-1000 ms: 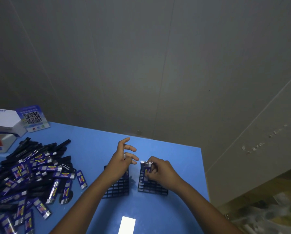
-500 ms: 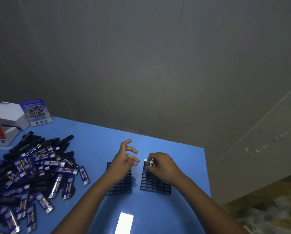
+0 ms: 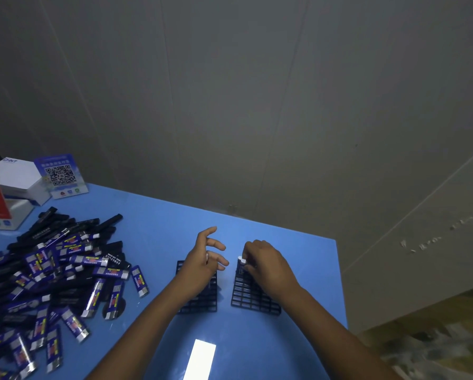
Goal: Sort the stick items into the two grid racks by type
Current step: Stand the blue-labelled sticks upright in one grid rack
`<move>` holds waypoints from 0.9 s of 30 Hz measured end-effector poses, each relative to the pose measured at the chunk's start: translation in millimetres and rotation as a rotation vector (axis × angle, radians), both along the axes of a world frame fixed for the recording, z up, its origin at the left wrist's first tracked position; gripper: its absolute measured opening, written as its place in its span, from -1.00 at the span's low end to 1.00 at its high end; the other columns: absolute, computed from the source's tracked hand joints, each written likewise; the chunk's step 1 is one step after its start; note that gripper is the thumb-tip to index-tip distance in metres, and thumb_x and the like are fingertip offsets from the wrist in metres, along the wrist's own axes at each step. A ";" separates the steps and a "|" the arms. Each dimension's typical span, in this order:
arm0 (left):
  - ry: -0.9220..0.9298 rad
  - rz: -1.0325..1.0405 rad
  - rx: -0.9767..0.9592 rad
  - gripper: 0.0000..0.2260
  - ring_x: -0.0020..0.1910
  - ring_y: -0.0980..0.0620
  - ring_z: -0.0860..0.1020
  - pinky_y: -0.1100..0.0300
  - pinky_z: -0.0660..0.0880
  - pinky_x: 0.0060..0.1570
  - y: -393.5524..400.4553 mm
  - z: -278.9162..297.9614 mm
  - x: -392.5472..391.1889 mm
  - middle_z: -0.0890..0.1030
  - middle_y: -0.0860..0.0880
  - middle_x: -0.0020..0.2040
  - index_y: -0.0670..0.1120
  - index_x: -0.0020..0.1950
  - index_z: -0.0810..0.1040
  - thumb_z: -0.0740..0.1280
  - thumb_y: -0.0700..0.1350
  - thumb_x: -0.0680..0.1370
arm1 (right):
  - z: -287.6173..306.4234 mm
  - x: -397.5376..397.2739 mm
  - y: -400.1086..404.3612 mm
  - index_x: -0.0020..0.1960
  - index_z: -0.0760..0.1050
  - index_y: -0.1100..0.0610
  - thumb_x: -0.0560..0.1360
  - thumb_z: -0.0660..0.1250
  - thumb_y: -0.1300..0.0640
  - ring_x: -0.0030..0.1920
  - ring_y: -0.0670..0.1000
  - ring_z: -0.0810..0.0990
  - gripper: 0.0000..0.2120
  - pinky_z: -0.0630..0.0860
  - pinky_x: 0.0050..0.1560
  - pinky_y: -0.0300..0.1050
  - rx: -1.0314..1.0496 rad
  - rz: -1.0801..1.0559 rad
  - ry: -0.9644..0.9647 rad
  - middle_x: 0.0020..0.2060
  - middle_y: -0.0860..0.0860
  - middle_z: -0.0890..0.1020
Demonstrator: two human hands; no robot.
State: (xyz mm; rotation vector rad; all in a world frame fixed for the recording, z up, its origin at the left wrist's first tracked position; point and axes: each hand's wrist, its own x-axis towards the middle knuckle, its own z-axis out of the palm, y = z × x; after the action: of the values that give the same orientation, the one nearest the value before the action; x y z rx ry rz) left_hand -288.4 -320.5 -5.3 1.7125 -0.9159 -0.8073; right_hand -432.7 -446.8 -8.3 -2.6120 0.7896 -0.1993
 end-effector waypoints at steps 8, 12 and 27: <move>0.008 -0.062 -0.028 -0.48 0.06 -0.03 0.65 0.18 0.56 0.13 8.1 1.9 3.9 0.48 -0.14 0.20 -0.04 0.48 0.14 0.14 -0.43 0.60 | -1.1 1.7 0.7 -0.11 0.42 0.13 0.51 0.31 0.25 -0.06 0.03 0.43 -0.93 0.47 -0.18 0.02 -0.092 0.009 0.087 -0.14 0.02 0.51; 0.035 -0.083 -0.034 -0.53 0.17 0.09 0.61 0.10 0.53 0.23 9.4 2.1 6.1 0.49 -0.04 0.27 0.05 0.46 0.17 0.19 -0.30 0.64 | -1.3 1.8 2.2 -0.11 0.44 0.15 0.51 0.27 0.25 -0.09 0.04 0.42 -0.96 0.36 -0.27 -0.03 -0.129 0.005 0.113 -0.15 0.05 0.52; 0.136 -0.147 0.005 -0.48 0.31 0.16 0.51 0.31 0.46 0.24 9.5 8.8 5.4 0.43 0.01 0.41 0.07 0.49 0.14 0.21 -0.30 0.63 | -11.4 1.2 8.2 -0.32 0.38 0.07 0.11 0.58 0.31 -0.37 0.00 0.39 -0.61 0.12 -0.42 -0.14 -0.451 0.142 0.119 -0.39 -0.01 0.39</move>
State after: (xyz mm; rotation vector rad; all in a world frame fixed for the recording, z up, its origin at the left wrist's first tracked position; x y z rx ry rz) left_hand -283.0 -311.0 3.5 1.5867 -0.9546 -1.0108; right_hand -431.5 -438.7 -19.7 -3.1175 0.6529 -0.2020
